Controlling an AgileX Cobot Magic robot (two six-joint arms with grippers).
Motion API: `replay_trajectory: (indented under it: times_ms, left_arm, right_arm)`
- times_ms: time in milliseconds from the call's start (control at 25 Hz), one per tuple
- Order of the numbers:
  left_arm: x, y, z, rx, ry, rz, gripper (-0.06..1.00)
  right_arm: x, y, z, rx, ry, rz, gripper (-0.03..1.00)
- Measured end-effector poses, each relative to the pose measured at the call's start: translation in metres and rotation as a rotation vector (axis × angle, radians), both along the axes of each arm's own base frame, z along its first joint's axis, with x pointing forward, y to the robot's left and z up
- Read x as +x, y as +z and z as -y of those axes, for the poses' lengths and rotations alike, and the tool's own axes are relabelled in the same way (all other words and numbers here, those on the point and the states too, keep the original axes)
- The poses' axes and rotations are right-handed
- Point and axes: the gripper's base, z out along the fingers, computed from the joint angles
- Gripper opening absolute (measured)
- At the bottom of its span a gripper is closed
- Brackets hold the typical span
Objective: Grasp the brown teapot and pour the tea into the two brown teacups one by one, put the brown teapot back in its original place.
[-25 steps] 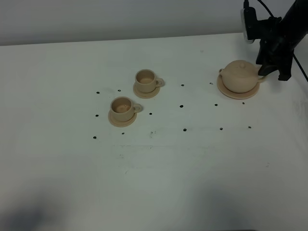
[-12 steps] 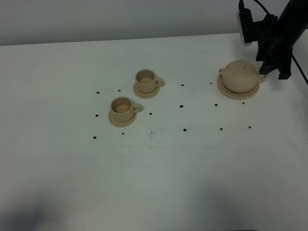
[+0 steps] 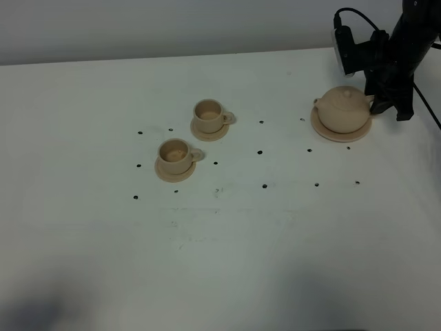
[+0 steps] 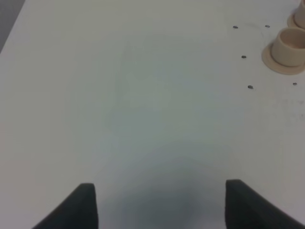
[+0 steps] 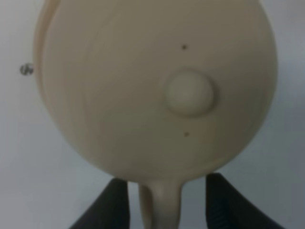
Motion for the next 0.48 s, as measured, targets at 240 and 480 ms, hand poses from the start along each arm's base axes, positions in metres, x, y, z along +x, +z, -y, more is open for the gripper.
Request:
replay_trajectory:
  times_ms: [240, 480]
  left_arm:
    - [0.0000, 0.0000, 0.0000, 0.000, 0.000, 0.000, 0.59]
    - [0.0000, 0.0000, 0.0000, 0.000, 0.000, 0.000, 0.59]
  right_arm:
    - [0.0004, 0.0001, -0.0024, -0.016, 0.012, 0.009, 0.37]
    - [0.0005, 0.0001, -0.0022, -0.019, 0.014, 0.011, 0.34]
